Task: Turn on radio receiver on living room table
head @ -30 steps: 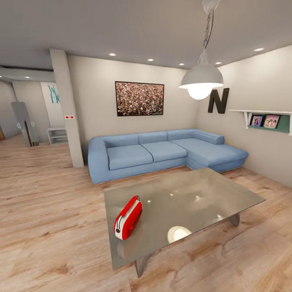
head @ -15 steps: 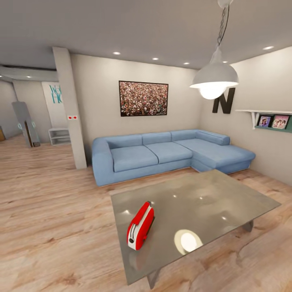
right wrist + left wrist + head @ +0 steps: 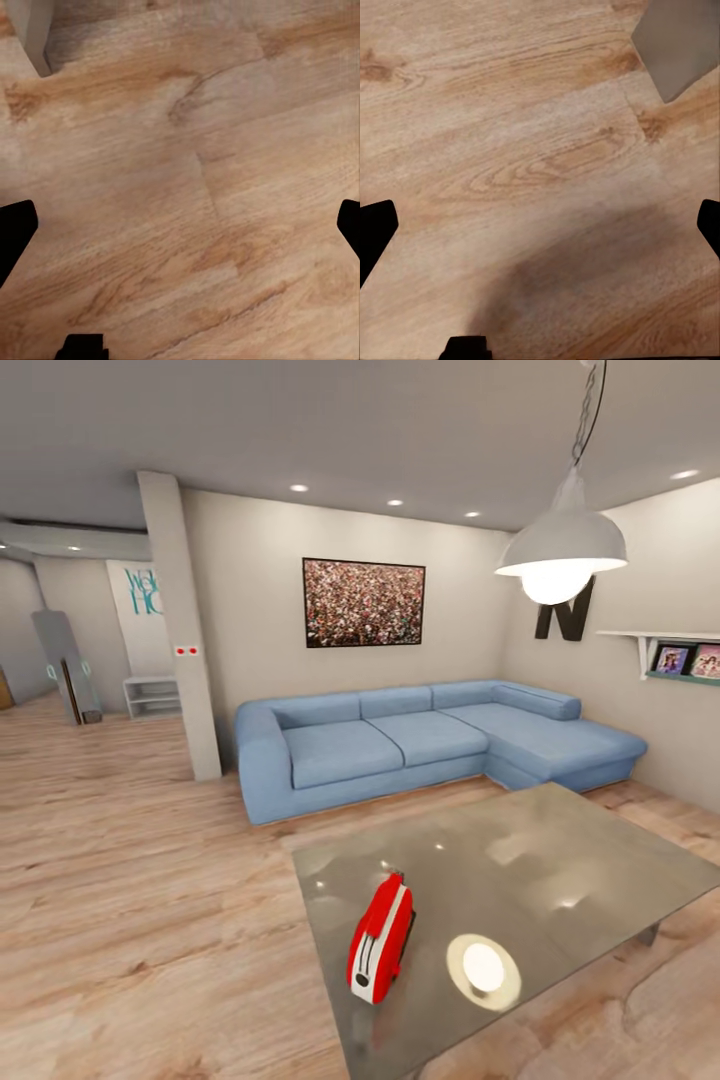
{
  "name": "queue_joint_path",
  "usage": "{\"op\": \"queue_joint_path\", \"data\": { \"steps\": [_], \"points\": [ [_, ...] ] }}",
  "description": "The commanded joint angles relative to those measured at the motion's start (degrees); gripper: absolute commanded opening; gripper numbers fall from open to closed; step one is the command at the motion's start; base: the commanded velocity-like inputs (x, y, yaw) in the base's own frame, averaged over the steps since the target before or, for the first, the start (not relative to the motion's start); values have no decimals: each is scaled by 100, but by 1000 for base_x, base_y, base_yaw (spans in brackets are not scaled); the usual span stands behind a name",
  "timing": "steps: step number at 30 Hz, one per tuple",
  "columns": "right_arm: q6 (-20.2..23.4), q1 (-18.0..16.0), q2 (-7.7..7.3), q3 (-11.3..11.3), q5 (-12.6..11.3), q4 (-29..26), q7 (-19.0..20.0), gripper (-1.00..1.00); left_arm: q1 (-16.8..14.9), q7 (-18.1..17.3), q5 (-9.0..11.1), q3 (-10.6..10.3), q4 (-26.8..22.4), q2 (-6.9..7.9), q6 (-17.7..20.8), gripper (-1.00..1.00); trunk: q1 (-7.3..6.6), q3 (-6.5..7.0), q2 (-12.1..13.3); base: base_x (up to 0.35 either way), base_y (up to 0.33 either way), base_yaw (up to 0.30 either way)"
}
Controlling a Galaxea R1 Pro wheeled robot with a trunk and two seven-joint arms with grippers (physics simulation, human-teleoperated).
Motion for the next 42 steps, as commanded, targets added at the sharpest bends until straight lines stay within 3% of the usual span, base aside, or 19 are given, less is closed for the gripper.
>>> {"op": "queue_joint_path", "data": {
  "steps": [1, 24, 42],
  "points": [
    [0, 0, 0, 0, 0, 1, 0, 100, 0, 0, 0, 0, 0, 0, 0, 100, 0, 0, 0, 171, 249, 0],
    [0, 0, 0, 0, 4, 0, 3, 100, 0, 0, 0, 1, 0, 0, 0, 100, 0, 0, 0, 154, 231, -3],
    [0, 0, 0, 0, 4, 3, 7, 100, 0, 0, 0, 3, 0, 0, 0, 100, 0, 32, 0, 5, 48, -224]
  ]
}}
